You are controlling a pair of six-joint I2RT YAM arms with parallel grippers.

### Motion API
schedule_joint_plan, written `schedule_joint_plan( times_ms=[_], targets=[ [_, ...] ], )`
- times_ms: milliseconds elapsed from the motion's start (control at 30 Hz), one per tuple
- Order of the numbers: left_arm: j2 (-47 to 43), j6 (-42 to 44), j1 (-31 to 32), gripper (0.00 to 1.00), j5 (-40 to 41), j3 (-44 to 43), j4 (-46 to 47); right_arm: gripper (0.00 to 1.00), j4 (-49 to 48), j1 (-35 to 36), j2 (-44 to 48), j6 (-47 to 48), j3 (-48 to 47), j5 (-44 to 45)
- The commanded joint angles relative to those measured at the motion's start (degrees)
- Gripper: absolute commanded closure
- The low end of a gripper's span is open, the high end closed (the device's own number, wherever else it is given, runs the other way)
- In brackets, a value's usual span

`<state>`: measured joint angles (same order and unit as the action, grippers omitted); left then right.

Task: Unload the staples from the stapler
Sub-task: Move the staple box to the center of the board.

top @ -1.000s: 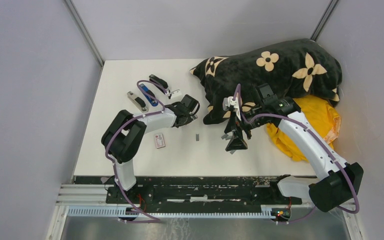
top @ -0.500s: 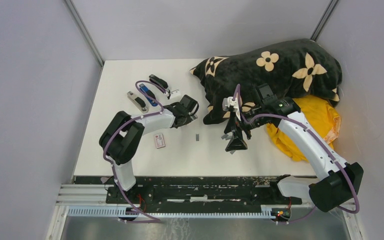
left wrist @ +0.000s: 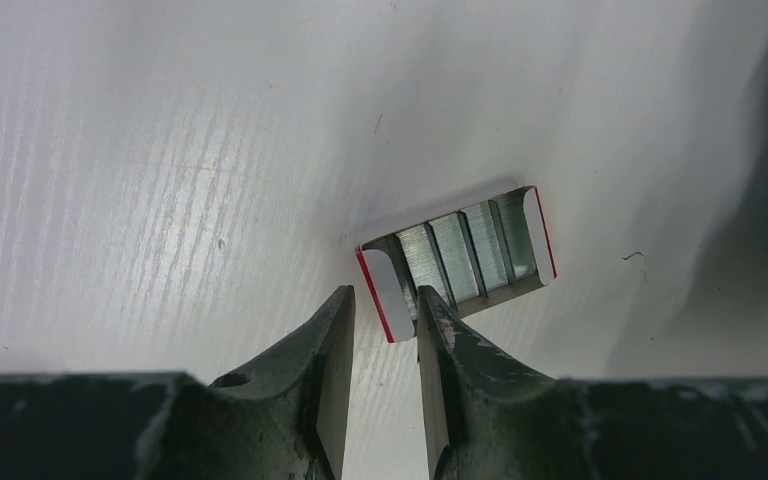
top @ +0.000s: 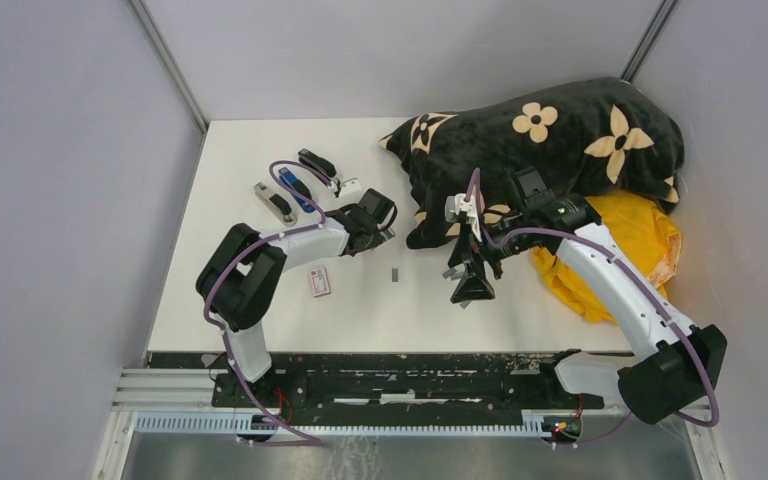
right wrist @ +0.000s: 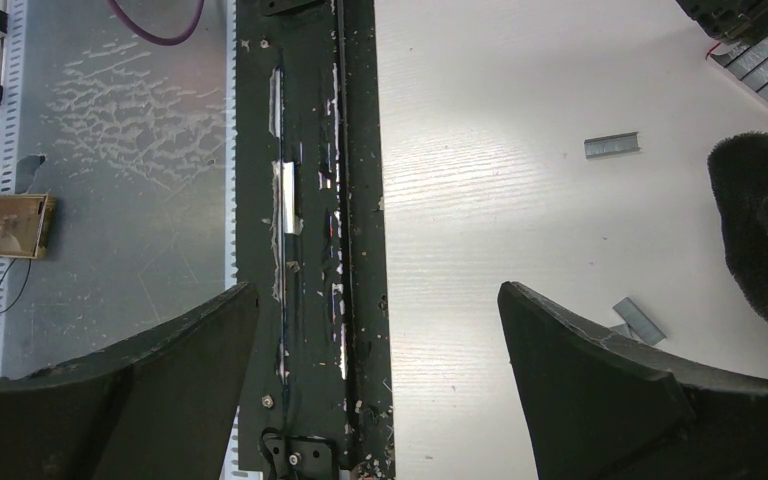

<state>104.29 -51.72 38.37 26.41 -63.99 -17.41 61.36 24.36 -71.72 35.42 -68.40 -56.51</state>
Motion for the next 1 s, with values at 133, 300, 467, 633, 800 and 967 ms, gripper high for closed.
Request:
schedule_joint_plan(
  times_ms=[133,300,467,633,800,967],
  targets=[
    [0.0,1.6,0.2,0.66,0.4,-0.5,1.9,0.03,-0.1,0.3,0.1,1.0,-0.4,-1.6],
    [0.0,1.6,0.1,0.68,0.3,-0.4,1.8,0.03,-0.1,0.3,0.1,1.0,-0.4,-1.5],
    [0.3,1.8,0.1,0.68,-0.3,-0.4,2.1,0.04,0.0,0.3,0.2,1.0,-0.4,-1.6],
    [1.0,1.8,0.0,0.68,-0.7,-0.7,2.3,0.04,0.0,0.3,0.1,1.0,-0.4,-1.6],
    [1.2,2.0,0.0,0.69,-0.8,-0.8,2.3,0.04,0.0,0.3,0.1,1.1,-0.5,-1.6],
    [0.8,2.1,-0.1,0.74,-0.7,-0.7,2.2,0.04,0.0,0.3,0.2,1.1,-0.4,-1.7]
  ],
)
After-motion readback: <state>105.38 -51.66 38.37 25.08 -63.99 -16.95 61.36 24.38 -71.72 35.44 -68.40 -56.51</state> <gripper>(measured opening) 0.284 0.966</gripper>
